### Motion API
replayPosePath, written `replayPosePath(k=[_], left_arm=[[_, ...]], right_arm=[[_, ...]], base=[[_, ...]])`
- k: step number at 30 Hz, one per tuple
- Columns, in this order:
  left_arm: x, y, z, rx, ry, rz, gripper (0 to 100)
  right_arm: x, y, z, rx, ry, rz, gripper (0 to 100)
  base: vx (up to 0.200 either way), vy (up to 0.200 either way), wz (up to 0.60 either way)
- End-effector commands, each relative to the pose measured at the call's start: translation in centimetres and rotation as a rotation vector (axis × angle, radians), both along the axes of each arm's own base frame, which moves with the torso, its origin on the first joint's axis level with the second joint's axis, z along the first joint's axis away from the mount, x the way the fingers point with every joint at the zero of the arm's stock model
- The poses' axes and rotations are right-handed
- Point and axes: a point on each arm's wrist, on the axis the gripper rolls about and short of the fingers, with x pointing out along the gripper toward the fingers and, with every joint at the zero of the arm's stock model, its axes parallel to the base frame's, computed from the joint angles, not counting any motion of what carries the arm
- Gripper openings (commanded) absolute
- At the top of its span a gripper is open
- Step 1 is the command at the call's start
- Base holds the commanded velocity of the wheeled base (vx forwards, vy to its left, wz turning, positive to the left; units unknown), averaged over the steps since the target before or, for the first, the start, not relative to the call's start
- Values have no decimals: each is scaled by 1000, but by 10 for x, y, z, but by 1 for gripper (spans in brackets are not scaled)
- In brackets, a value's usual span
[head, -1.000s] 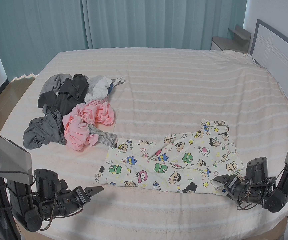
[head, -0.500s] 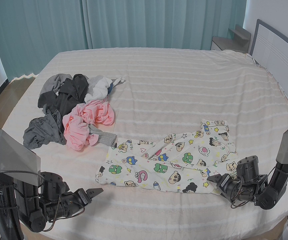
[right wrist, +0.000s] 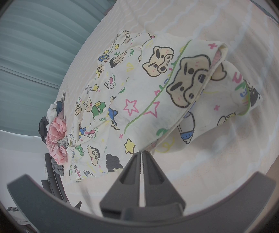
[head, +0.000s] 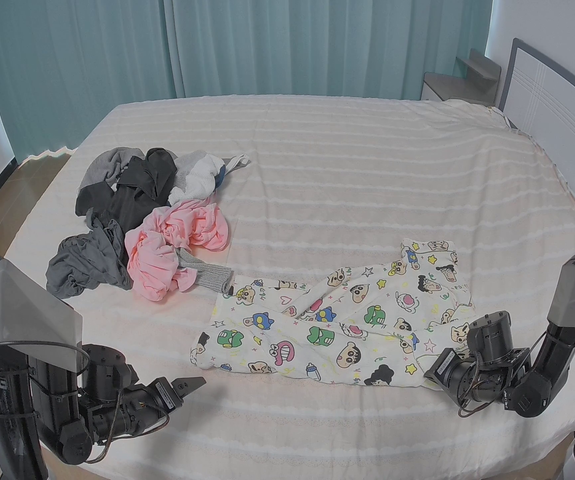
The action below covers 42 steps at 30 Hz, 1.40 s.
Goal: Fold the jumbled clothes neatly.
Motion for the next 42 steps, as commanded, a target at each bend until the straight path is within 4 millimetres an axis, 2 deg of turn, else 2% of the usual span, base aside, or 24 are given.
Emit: replayPosePath(k=[1,8,12,17,29,30,36,42], left_arm=[[-3,1,0,1,3,1,100],[-3,1,0,1,3,1,100],[-3,1,0,2,2,2,100],[-3,1,0,2,2,2,100],[-3,1,0,2,2,2,100],[-3,1,0,2,2,2,100],[-3,1,0,3,4,3,100],[-3,1,0,3,4,3,100]], right_arm=[[-1,0,2,2,-5,3,0],[-5,4,8,3,-6,20,0],[-14,20,16,3,-3,94,0],[-14,27,17,-5,16,116,0],[-17,8,16,-48,30,30,0],[-18,6,15,-51,36,27,100],[-20,5,16,-51,34,20,100],[-9,3,17,-33,16,-15,100]], base=[[0,0,0],[0,0,0],[0,0,0],[0,0,0],[0,0,0],[0,0,0],[0,0,0],[0,0,0]])
